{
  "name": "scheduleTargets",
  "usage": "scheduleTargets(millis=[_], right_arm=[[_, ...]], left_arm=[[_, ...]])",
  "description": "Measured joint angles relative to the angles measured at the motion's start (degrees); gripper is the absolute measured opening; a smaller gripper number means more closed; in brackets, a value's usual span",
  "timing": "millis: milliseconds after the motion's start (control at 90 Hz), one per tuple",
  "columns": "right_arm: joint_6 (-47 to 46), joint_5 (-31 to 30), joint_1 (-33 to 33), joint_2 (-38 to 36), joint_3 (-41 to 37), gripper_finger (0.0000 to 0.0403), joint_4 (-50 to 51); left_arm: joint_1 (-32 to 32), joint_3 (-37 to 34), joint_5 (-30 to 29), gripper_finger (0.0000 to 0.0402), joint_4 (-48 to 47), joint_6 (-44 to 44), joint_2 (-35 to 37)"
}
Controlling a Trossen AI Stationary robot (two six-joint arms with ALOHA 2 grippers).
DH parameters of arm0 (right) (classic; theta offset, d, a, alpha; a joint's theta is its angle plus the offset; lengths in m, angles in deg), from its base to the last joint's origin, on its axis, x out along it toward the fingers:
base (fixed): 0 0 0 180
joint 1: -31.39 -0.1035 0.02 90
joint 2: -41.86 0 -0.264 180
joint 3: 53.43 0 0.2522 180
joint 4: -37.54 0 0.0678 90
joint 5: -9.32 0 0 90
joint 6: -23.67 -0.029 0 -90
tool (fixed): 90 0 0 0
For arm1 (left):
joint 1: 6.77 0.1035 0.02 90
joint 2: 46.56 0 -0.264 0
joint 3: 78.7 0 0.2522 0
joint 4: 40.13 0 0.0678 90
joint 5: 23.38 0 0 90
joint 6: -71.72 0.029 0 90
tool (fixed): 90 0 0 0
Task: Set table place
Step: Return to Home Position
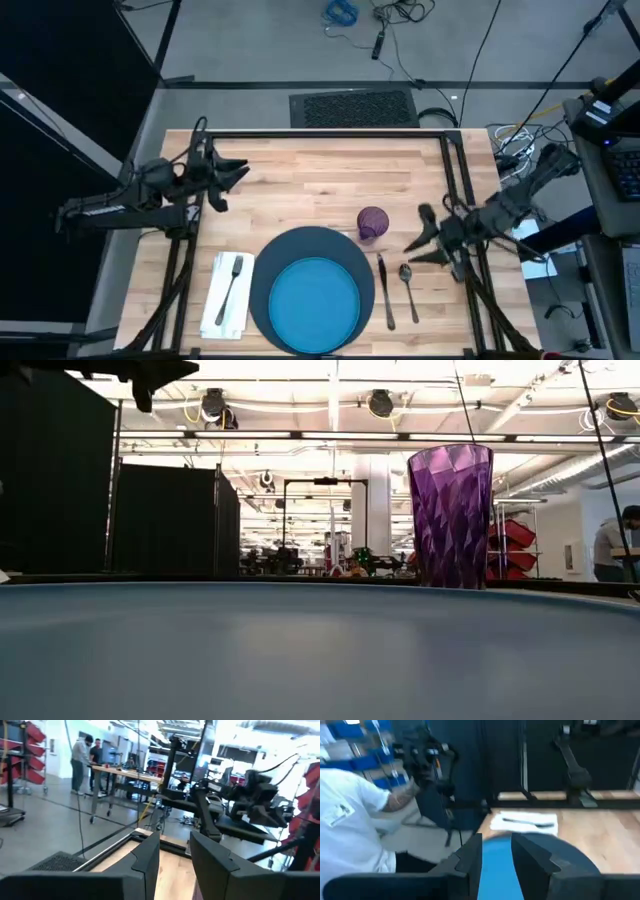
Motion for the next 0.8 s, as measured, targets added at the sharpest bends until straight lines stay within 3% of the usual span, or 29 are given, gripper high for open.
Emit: scheduleTargets(millis=[256, 544, 800], right_arm=[[7.8, -5.4, 8.0, -0.4, -13.2, 0.0091, -23.9], [4.9, -2.1, 22.6, -5.8, -13.9, 0.0091, -7.1], [5.7, 15.7, 35.4, -11.6, -13.9, 0.0083, -5.9]], left_arm=[[-1.1, 0.0, -1.5, 0.0093, -1.1, 1.1, 0.9], [-1.1, 0.0, -1.7, 0.0093, -3.5, 0.6, 1.1], [-1.1, 0.0, -2.0, 0.0093, -3.9, 0.8, 1.1]])
